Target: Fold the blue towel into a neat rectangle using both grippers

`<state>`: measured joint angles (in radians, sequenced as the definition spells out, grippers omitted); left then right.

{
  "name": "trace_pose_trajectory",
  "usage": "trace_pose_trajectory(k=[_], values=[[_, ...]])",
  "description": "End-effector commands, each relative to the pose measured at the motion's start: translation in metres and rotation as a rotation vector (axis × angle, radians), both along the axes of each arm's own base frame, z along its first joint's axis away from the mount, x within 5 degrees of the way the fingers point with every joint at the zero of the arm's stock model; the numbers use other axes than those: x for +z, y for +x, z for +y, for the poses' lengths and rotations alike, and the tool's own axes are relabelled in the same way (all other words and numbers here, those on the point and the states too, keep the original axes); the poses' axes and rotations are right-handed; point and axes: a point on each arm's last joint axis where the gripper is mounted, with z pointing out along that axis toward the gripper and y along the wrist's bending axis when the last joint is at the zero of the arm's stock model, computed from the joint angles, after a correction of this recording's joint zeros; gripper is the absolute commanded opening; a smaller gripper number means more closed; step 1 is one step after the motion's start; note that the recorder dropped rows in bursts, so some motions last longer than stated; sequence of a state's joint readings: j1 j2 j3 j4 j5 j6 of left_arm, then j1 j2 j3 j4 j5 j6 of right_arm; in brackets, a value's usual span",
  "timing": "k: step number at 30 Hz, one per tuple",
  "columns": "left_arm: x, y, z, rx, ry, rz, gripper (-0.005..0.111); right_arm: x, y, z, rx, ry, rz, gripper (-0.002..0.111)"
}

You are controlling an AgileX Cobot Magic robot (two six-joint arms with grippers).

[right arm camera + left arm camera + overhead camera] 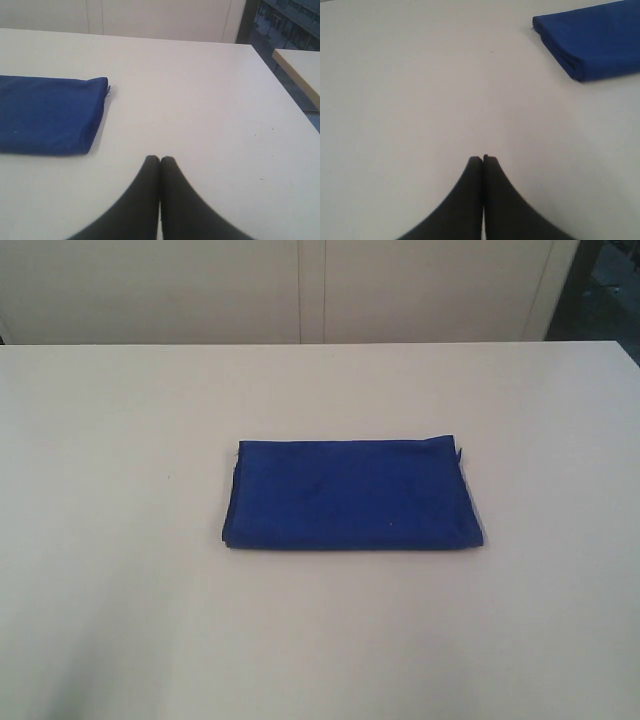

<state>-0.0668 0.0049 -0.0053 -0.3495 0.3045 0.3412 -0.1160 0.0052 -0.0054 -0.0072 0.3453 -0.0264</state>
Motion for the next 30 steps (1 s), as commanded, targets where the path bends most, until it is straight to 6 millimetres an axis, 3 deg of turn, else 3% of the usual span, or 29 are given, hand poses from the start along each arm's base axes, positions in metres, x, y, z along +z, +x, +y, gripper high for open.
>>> trace_pose_trajectory(k=[1,13,30], values=[[-0.001,0.000,0.000,-0.003,-0.013,-0.001,0.000,-0.001,0.000,0.000,-0.005,-0.006,-0.003,0.000],[0.002,0.004,0.013,0.199,-0.103,-0.023,0.000,-0.001,0.000,0.000,-0.005,-0.006,-0.003,0.000],[0.002,0.004,0.015,0.204,-0.073,-0.027,0.000,-0.001,0.000,0.000,-0.005,-0.006,-0.003,0.000]])
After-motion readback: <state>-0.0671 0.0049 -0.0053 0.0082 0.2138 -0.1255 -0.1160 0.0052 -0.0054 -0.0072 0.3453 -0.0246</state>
